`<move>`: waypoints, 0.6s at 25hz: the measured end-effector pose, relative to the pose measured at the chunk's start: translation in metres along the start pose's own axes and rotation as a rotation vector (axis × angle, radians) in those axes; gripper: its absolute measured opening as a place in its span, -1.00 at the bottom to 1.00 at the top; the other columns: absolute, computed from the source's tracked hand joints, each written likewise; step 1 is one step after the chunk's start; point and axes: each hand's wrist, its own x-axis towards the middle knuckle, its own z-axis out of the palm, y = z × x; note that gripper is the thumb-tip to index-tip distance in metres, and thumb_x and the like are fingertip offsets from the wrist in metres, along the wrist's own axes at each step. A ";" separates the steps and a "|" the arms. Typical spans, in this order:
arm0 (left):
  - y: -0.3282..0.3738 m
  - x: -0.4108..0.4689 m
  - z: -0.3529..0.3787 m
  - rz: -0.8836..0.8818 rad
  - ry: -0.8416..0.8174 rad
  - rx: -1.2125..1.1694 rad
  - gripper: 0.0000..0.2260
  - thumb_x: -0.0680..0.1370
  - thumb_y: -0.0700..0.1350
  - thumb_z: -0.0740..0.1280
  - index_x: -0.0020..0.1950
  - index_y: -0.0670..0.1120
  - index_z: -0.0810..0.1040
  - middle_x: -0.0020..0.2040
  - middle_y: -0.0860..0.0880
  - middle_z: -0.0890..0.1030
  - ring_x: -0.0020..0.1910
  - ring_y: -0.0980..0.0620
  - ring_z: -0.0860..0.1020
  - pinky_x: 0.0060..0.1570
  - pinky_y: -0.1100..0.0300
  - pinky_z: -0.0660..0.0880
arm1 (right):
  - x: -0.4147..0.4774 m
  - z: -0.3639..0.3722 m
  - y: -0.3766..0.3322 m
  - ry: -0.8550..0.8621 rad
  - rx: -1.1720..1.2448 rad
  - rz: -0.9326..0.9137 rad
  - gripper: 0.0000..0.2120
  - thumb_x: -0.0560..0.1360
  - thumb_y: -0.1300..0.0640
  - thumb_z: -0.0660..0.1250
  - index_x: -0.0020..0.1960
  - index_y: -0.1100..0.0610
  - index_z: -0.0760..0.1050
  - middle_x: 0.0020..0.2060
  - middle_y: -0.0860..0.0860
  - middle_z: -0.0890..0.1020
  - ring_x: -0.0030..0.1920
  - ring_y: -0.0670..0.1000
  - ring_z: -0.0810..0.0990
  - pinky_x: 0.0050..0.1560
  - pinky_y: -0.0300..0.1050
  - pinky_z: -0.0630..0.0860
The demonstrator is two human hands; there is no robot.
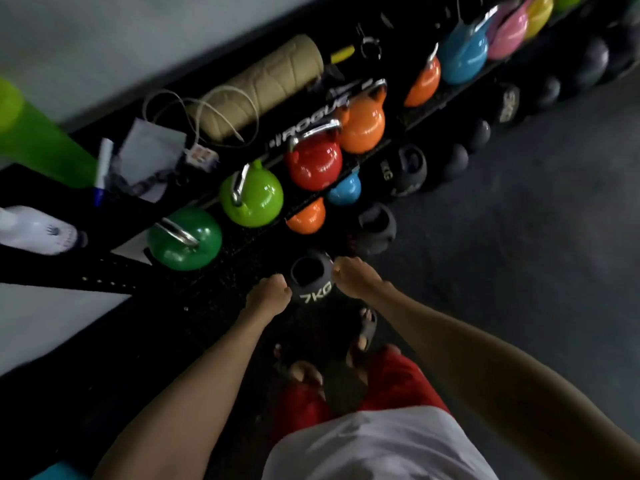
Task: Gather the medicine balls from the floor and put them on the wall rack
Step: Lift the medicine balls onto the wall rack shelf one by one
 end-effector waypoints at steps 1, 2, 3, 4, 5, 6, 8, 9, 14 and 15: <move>-0.001 0.010 0.011 -0.003 -0.024 -0.009 -0.78 0.61 -0.05 0.20 0.10 -0.13 0.56 0.10 -0.14 0.62 0.09 -0.18 0.58 0.05 -0.02 0.55 | 0.007 0.012 0.010 -0.025 0.010 0.022 -0.67 0.62 0.11 0.12 0.32 0.17 0.46 0.15 0.24 0.61 0.12 0.29 0.60 0.02 0.04 0.51; -0.003 0.017 0.020 -0.006 -0.036 -0.016 -0.78 0.61 -0.05 0.20 0.10 -0.13 0.57 0.09 -0.13 0.63 0.08 -0.17 0.59 0.04 -0.02 0.56 | 0.014 0.024 0.020 -0.050 0.026 0.042 -0.68 0.63 0.11 0.11 0.31 0.18 0.46 0.14 0.23 0.62 0.11 0.28 0.60 0.02 0.04 0.51; -0.003 0.025 0.029 -0.016 -0.043 -0.020 -0.77 0.62 -0.05 0.21 0.12 -0.13 0.58 0.09 -0.13 0.63 0.09 -0.16 0.59 0.04 -0.01 0.55 | 0.021 0.034 0.028 -0.074 0.037 0.058 -0.69 0.63 0.11 0.11 0.26 0.20 0.48 0.14 0.22 0.61 0.10 0.27 0.60 0.00 0.04 0.50; -0.004 0.038 0.041 -0.036 -0.055 -0.022 -0.76 0.63 -0.05 0.21 0.14 -0.14 0.58 0.09 -0.12 0.63 0.10 -0.16 0.59 0.04 0.00 0.54 | 0.034 0.048 0.039 -0.104 0.046 0.078 -0.71 0.62 0.11 0.12 0.22 0.20 0.50 0.14 0.22 0.61 0.12 0.27 0.59 0.00 0.04 0.46; -0.004 0.054 0.052 -0.053 -0.062 -0.025 -0.76 0.63 -0.05 0.22 0.16 -0.14 0.58 0.10 -0.13 0.63 0.11 -0.16 0.59 0.05 0.01 0.53 | 0.048 0.061 0.051 -0.126 0.050 0.091 -0.72 0.62 0.10 0.12 0.18 0.19 0.51 0.14 0.22 0.61 0.14 0.28 0.57 0.02 0.07 0.42; -0.004 0.073 0.063 -0.075 -0.068 -0.037 -0.77 0.63 -0.06 0.23 0.16 -0.14 0.59 0.11 -0.13 0.63 0.11 -0.16 0.59 0.06 0.01 0.53 | 0.065 0.075 0.062 -0.147 0.055 0.108 -0.72 0.61 0.09 0.12 0.16 0.18 0.52 0.13 0.21 0.61 0.15 0.27 0.57 0.07 0.11 0.41; -0.004 0.116 0.086 -0.112 -0.049 -0.068 -0.79 0.63 -0.07 0.25 0.14 -0.14 0.60 0.12 -0.13 0.64 0.12 -0.17 0.59 0.08 0.01 0.53 | 0.101 0.100 0.086 -0.158 0.079 0.151 -0.70 0.61 0.06 0.10 0.15 0.16 0.54 0.10 0.18 0.63 0.13 0.25 0.57 0.17 0.20 0.42; -0.006 0.135 0.096 -0.123 -0.030 -0.089 -0.80 0.62 -0.06 0.26 0.13 -0.13 0.59 0.12 -0.12 0.64 0.13 -0.17 0.58 0.08 0.02 0.53 | 0.117 0.110 0.094 -0.166 0.105 0.167 -0.70 0.61 0.07 0.09 0.15 0.16 0.54 0.08 0.17 0.63 0.11 0.24 0.59 0.18 0.20 0.45; -0.025 0.245 0.171 -0.196 0.026 -0.114 -0.78 0.60 -0.09 0.31 0.23 -0.09 0.52 0.21 -0.11 0.58 0.18 -0.14 0.55 0.10 0.03 0.49 | 0.223 0.190 0.152 -0.199 0.273 0.210 -0.72 0.59 0.10 0.13 0.23 0.13 0.48 0.06 0.16 0.62 0.05 0.21 0.60 0.03 0.07 0.54; -0.031 0.267 0.185 -0.207 0.030 -0.109 -0.72 0.59 -0.11 0.31 0.30 -0.09 0.47 0.27 -0.13 0.54 0.22 -0.14 0.52 0.13 0.01 0.48 | 0.243 0.207 0.161 -0.213 0.298 0.219 -0.70 0.58 0.11 0.14 0.26 0.14 0.48 0.10 0.16 0.61 0.09 0.21 0.59 0.03 0.01 0.51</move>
